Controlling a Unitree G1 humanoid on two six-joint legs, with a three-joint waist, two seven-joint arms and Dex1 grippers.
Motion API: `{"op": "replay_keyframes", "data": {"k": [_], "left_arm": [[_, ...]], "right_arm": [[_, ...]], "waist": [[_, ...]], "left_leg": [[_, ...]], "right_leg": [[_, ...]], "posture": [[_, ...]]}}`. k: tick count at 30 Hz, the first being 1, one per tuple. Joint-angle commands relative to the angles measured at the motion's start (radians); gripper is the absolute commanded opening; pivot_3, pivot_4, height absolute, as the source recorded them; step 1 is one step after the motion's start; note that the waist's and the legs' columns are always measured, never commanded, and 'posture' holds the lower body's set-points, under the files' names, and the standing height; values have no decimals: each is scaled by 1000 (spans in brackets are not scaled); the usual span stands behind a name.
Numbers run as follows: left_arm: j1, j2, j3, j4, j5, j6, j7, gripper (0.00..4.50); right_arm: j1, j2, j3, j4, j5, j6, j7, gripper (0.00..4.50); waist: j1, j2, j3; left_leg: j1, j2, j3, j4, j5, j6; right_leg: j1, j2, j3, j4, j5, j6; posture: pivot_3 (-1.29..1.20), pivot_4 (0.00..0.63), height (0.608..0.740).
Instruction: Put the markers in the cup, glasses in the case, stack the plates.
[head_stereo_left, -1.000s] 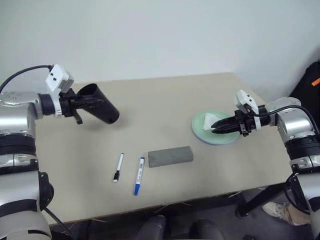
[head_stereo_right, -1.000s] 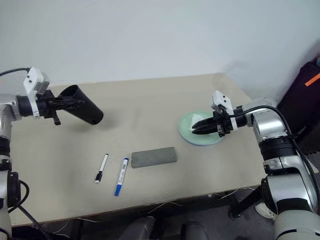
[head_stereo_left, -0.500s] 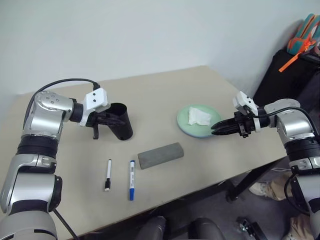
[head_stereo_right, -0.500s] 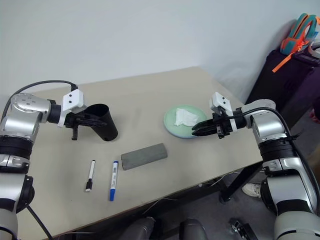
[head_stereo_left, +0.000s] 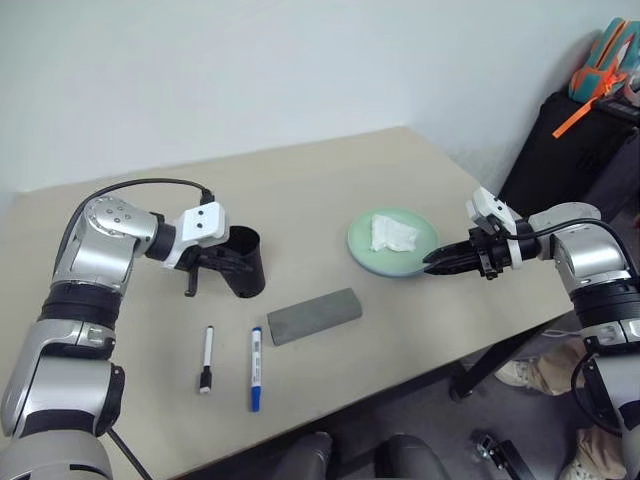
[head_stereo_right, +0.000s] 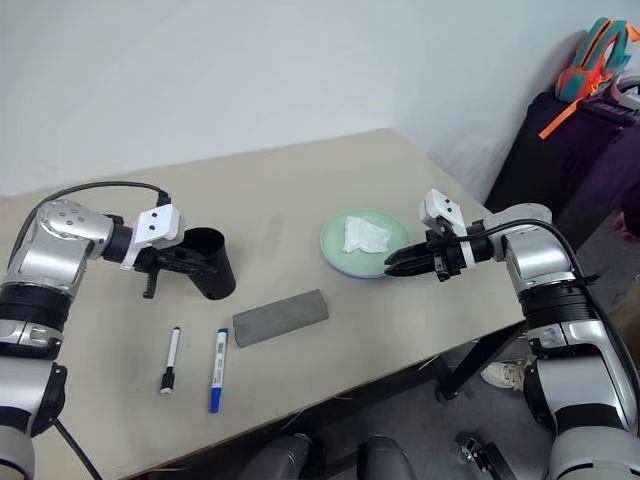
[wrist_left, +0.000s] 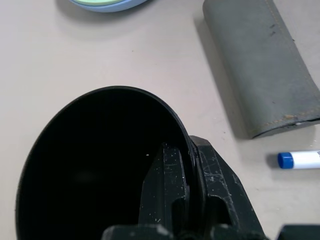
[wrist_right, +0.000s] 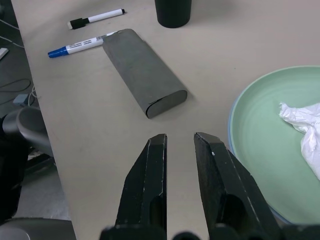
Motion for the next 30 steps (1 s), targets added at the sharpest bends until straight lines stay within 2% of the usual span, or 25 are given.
{"op": "replay_keyframes", "data": {"k": [1, 2, 3, 11, 18, 24, 27, 30], "left_arm": [[12, 27, 21, -43, -13, 26, -9, 504], [12, 28, 22, -47, -14, 32, -8, 634], [11, 30, 24, -51, -14, 37, -7, 1088], [-11, 41, 65, -129, -33, 66, 32, 3746], [-60, 63, 114, -242, -84, 171, 43, 3746], [-75, 119, 219, -406, -135, 313, 146, 3746], [19, 163, 307, -530, -164, 423, 218, 3746], [199, 194, 427, -693, -186, 559, 302, 3746]], "right_arm": [[-40, -5, -19, -10, 12, -11, 2, 936], [-42, -4, -18, -7, 12, -13, 3, 936], [-44, -3, -18, -4, 11, -14, 3, 936], [-53, -1, -13, 5, 10, -19, 10, 936], [-60, 2, -10, 9, 11, -18, 17, 936], [-66, 4, -7, 14, 10, -19, 28, 936], [-69, 8, -4, 19, 9, -20, 33, 936], [-71, 10, 1, 25, 8, -24, 40, 936]], "waist": [[0, 0, 0], [0, 0, 0], [0, 0, 0], [2, 0, 0], [3, 0, 0], [0, 0, 0], [-3, 1, 0], [-4, 3, 0]], "left_leg": [[0, 0, 0, 0, 0, 0], [0, 0, 0, 0, 0, 0], [0, 0, 0, 0, 0, 0], [0, 0, -1, 3, 0, 0], [0, 0, -3, 5, 0, 0], [0, 0, -4, 6, 0, 0], [0, 0, -4, 6, 0, 0], [1, 0, -5, 5, 0, 0]], "right_leg": [[0, 0, 0, 1, 0, 0], [0, 0, 0, 1, 0, 0], [0, 0, 0, 1, 0, 0], [1, 1, 0, 2, 1, 0], [1, 2, -1, 2, 1, 0], [1, 3, 0, 2, 1, 0], [1, 4, 0, 2, 1, 1], [1, 5, 2, 2, 1, 0]], "posture": [[0, 0, 735], [0, 0, 735], [0, 0, 735], [0, 0, 735], [0, 0, 735], [0, 0, 735], [0, 0, 735], [0, 0, 735]]}}
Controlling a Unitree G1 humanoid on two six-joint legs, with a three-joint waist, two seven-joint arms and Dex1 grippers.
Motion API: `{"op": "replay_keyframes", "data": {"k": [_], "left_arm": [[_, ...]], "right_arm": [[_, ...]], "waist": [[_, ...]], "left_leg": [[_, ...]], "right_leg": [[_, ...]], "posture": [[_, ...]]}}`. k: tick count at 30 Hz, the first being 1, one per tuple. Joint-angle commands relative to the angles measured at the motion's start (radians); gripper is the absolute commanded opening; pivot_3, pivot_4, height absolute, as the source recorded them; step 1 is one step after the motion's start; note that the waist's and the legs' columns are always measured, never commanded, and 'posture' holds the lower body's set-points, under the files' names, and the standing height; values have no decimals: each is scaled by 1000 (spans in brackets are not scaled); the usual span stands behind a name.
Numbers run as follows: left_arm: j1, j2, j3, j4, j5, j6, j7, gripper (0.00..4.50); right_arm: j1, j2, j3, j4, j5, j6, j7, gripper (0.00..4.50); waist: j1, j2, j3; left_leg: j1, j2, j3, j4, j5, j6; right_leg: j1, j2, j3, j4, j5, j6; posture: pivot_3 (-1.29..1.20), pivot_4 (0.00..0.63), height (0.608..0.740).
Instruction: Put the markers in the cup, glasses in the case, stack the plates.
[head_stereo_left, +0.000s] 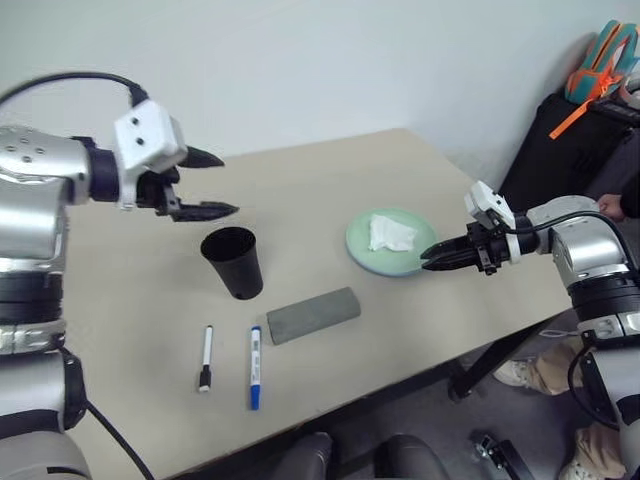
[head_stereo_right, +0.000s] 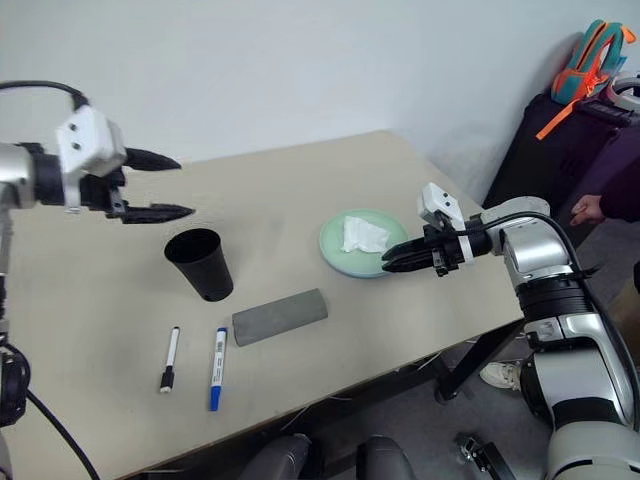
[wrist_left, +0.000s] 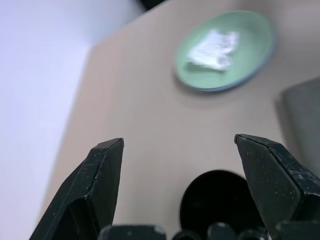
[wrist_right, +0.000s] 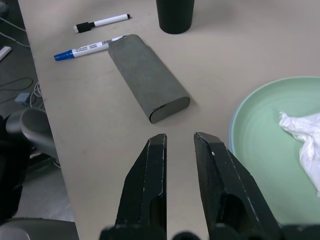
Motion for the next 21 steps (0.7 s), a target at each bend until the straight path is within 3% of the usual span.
{"op": "replay_keyframes", "data": {"k": [1, 5, 7, 13, 21], "left_arm": [[161, 17, 154, -191, -37, 173, 111, 3746], [380, -67, 328, -444, -37, 463, 303, 3746], [411, -143, 376, -551, -43, 696, 413, 3746], [496, -323, 339, -782, 5, 1100, 668, 3746], [563, -515, 198, -772, 2, 1158, 888, 3746]], "right_arm": [[-30, -4, -4, -7, 13, -13, 16, 936], [-38, -8, 14, 7, 21, -20, 16, 936], [-42, -11, 25, 11, 26, -22, 16, 936], [-47, -18, 56, 9, 49, -21, 16, 936], [-50, -22, 84, 5, 72, -20, 16, 936]], "waist": [[3, 1, 0], [7, 1, 1], [15, 1, 1], [31, 0, 1], [33, 0, 0]], "left_leg": [[1, 0, 0, -1, 0, 0], [3, 0, -2, 0, 0, 0], [6, 0, -2, 0, 0, 0], [13, 0, -2, 0, -1, 0], [13, 0, -3, 0, -1, 0]], "right_leg": [[1, 0, 1, 0, 0, 0], [3, 2, 1, 0, 0, 0], [7, 1, 0, 0, 0, -1], [16, 1, 0, 1, -1, -1], [16, 0, -1, 1, 0, -1]], "posture": [[0, 0, 735], [0, 0, 735], [0, 0, 735], [0, 0, 735], [0, 0, 735]]}}
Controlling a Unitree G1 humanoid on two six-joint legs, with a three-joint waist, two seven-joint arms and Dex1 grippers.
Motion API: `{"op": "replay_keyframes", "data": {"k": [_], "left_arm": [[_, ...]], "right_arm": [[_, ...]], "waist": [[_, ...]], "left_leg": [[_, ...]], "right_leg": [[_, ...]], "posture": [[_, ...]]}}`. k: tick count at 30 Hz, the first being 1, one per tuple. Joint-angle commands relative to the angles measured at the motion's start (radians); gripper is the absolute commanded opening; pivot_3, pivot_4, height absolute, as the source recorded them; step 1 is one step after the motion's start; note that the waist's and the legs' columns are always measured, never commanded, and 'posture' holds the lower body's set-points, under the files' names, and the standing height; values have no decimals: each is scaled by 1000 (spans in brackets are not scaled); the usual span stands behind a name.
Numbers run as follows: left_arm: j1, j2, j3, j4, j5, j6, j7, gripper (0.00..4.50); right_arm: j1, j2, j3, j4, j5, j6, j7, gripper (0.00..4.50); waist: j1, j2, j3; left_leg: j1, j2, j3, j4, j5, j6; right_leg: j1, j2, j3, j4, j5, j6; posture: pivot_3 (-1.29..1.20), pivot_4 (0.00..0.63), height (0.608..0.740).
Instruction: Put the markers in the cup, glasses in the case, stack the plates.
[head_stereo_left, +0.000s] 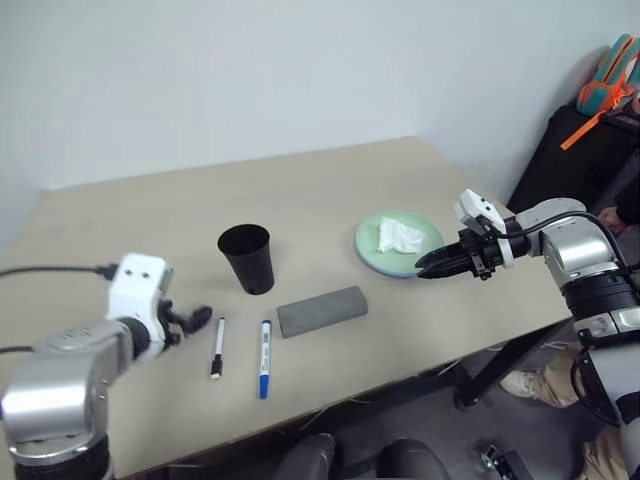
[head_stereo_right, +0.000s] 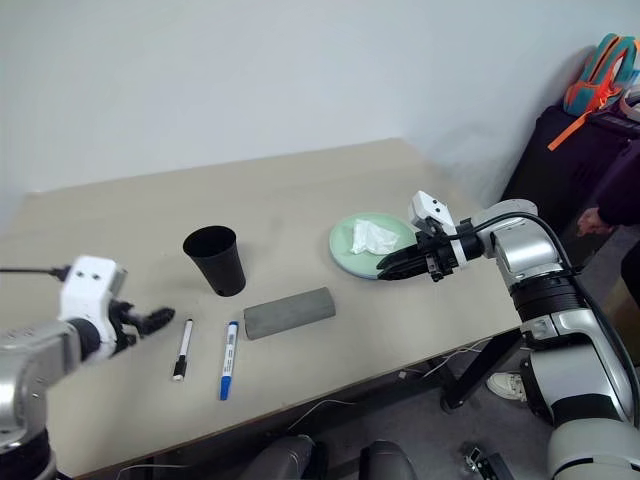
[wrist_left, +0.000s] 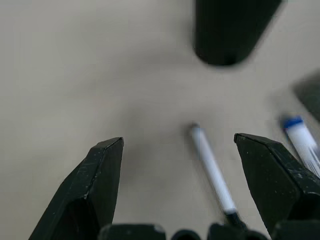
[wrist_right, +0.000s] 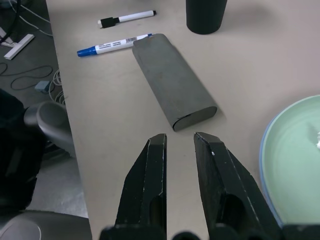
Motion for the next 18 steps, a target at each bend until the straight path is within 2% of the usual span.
{"op": "replay_keyframes", "data": {"k": [1, 8, 14, 18], "left_arm": [[-16, -28, -32, -10, 4, 7, 74, 3746], [4, -91, -68, 46, -3, 7, 172, 3746], [27, -103, -63, 89, -36, 7, 216, 3746], [34, -103, -52, 102, -77, 7, 234, 2904]], "right_arm": [[-35, -14, -6, -16, 31, -5, 5, 936], [-35, -18, -4, -18, 34, -7, 5, 936], [-35, -13, -8, -15, 29, -11, 5, 936], [-36, -7, -11, -8, 25, -18, 5, 936]], "waist": [[0, 0, 0], [0, 0, 0], [0, 1, 0], [0, 1, 0]], "left_leg": [[0, 0, 0, 0, 0, 0], [0, 0, 0, 0, 0, 0], [0, 0, 0, -1, 0, 0], [0, 0, 0, -2, 0, 0]], "right_leg": [[0, 0, 0, 0, 0, 0], [-1, -1, 0, 0, 0, 0], [-2, -1, -1, -3, 0, 0], [-1, -1, -1, -3, 0, 0]], "posture": [[0, 0, 735], [0, 0, 735], [0, 0, 735], [0, 0, 735]]}}
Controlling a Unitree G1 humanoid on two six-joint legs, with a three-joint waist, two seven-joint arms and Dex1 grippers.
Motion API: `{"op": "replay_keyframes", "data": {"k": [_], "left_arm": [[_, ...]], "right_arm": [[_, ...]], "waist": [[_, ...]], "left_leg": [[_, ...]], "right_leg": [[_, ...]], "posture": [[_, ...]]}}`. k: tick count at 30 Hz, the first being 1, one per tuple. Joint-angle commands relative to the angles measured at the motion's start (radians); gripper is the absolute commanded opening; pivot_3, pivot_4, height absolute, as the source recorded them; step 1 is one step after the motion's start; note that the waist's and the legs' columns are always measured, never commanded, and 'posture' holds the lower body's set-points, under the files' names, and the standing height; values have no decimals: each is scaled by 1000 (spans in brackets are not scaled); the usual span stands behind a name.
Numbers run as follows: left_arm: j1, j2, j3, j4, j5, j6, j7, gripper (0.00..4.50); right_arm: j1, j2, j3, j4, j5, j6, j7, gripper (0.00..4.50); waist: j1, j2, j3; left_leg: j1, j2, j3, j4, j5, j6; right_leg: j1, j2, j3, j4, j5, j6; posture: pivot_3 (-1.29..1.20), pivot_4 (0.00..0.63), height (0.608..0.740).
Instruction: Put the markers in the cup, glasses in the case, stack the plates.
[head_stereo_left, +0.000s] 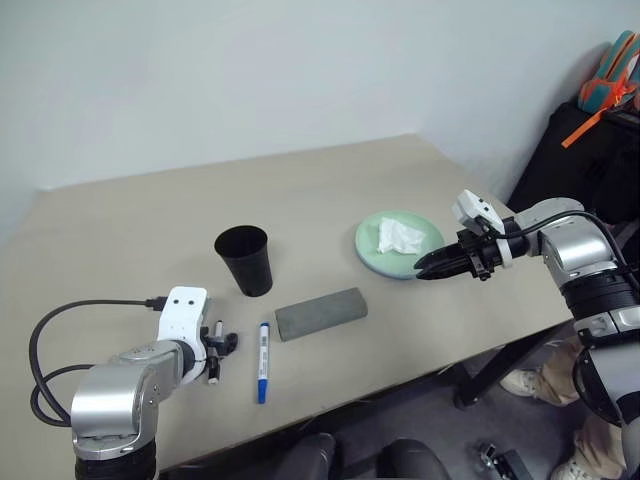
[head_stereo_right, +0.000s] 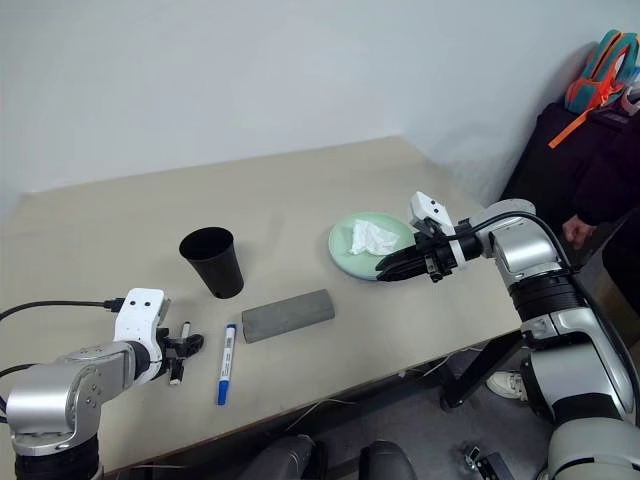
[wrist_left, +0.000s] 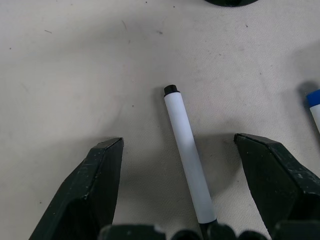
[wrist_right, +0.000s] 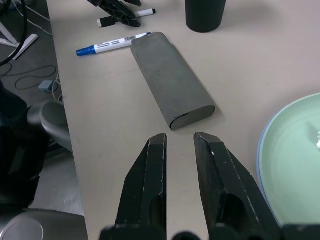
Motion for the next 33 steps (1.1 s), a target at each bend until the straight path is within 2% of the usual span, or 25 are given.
{"op": "replay_keyframes", "data": {"k": [1, 8, 9, 12, 16, 20, 26, 30, 33], "left_arm": [[14, 4, 17, 19, -37, 10, 27, 2580], [12, 29, 18, 62, -115, 10, 79, 127], [10, 40, 15, 70, -132, 10, 82, 23], [-3, 82, 6, 91, -174, 10, 89, 23], [-36, 199, -35, 90, -240, 10, 33, 23], [-71, 330, -44, 6, -366, -27, -165, 23], [-2, 512, -63, -38, -415, -323, -435, 23], [-48, 475, -12, 17, -445, -495, -515, 23], [-199, 361, 21, 140, -448, -598, -452, 23]], "right_arm": [[-33, -3, -22, -8, 17, -14, 5, 936], [-36, 4, -28, 5, 10, -26, 5, 936], [-37, 4, -28, 7, 10, -28, 5, 936], [-40, 4, -29, 12, 11, -30, 5, 936], [-46, 8, -30, 20, 9, -32, 5, 936], [-56, 19, -32, 34, 2, -37, 5, 936], [-56, 31, -41, 35, -6, -37, 5, 936], [-51, 30, -50, 29, -8, -34, 5, 936], [-49, 32, -55, 28, -10, -33, 3, 936]], "waist": [[0, 0, 0], [-1, 2, -1], [-1, 3, -1], [-1, 4, -2], [-2, 4, -2], [-2, 3, -1], [0, 4, -1], [6, 5, -1], [19, 5, -1]], "left_leg": [[0, 0, 0, 0, 0, 0], [0, 0, 0, 0, 0, 0], [0, 0, 0, -1, 0, 0], [0, 0, 0, -1, 0, 0], [0, 0, 0, -3, 0, -1], [-1, 0, 0, -4, 0, -1], [0, 0, 1, -11, 0, -1], [0, 0, 1, -15, 0, -1], [0, 0, 1, -15, 0, -1]], "right_leg": [[0, 0, 0, 0, 0, 0], [0, -1, 0, 1, 0, 0], [0, -1, 0, 1, 0, 0], [0, -1, 0, 1, 0, 0], [-2, -1, 0, 1, 0, 0], [-3, -1, 0, 0, 0, 0], [-3, -1, 0, -9, 0, -1], [-4, -1, 0, -13, 1, -1], [-4, 0, 0, -13, 1, -1]], "posture": [[0, 0, 735], [0, 0, 735], [0, 0, 735], [0, 0, 735], [0, 0, 735], [0, 0, 735], [0, 0, 735], [0, 0, 735], [0, 0, 735]]}}
